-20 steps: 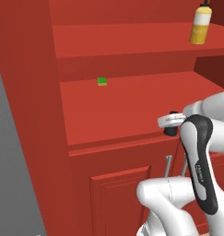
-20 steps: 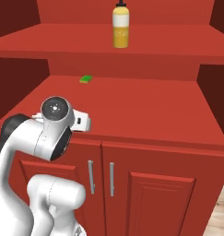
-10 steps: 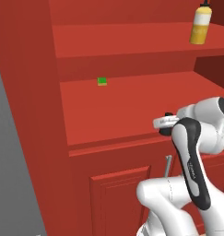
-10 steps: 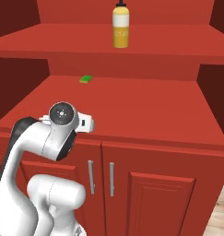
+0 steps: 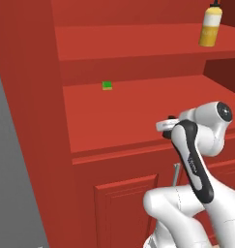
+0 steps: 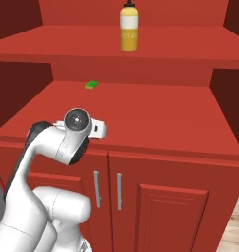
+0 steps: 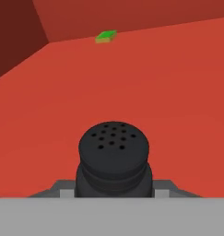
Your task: Pick the mustard and shaker from the counter and place them in the cabinet.
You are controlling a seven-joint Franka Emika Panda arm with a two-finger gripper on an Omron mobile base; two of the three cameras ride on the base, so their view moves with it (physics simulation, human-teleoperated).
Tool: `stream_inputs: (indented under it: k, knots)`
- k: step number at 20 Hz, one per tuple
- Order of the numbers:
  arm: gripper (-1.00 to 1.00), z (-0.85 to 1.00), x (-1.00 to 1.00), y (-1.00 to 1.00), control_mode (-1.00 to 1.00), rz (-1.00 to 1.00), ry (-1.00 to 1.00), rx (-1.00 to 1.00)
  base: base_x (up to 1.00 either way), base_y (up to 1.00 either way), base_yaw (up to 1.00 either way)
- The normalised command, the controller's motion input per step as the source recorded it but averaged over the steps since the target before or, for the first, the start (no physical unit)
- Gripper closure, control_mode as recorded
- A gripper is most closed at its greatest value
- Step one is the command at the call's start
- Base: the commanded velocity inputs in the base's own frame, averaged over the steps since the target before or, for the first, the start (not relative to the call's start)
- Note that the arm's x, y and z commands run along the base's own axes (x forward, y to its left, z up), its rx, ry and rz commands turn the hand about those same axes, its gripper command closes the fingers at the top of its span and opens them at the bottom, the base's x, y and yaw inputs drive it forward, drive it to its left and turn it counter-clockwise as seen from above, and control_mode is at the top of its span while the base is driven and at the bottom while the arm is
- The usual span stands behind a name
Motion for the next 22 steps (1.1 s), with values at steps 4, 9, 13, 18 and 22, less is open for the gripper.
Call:
stream_inputs:
  k: [4,9,13,18,22]
  knots:
    - [1.00,-0.26,0.56,-0.07,-1.00,0.00,0.00,0.00,0.00,0.00,0.00]
    - [1.00,-0.33,0.61,-0.07,-1.00,0.00,0.00,0.00,0.00,0.00,0.00]
    - [1.00,-0.35,0.59,-0.05,-1.00,0.00,0.00,0.00,0.00,0.00,0.00]
    - [1.00,-0.39,0.54,-0.03,-1.00,0.00,0.00,0.00,0.00,0.00,0.00]
    - [1.00,-0.44,0.37,0.00,-1.00,0.00,0.00,0.00,0.00,0.00,0.00]
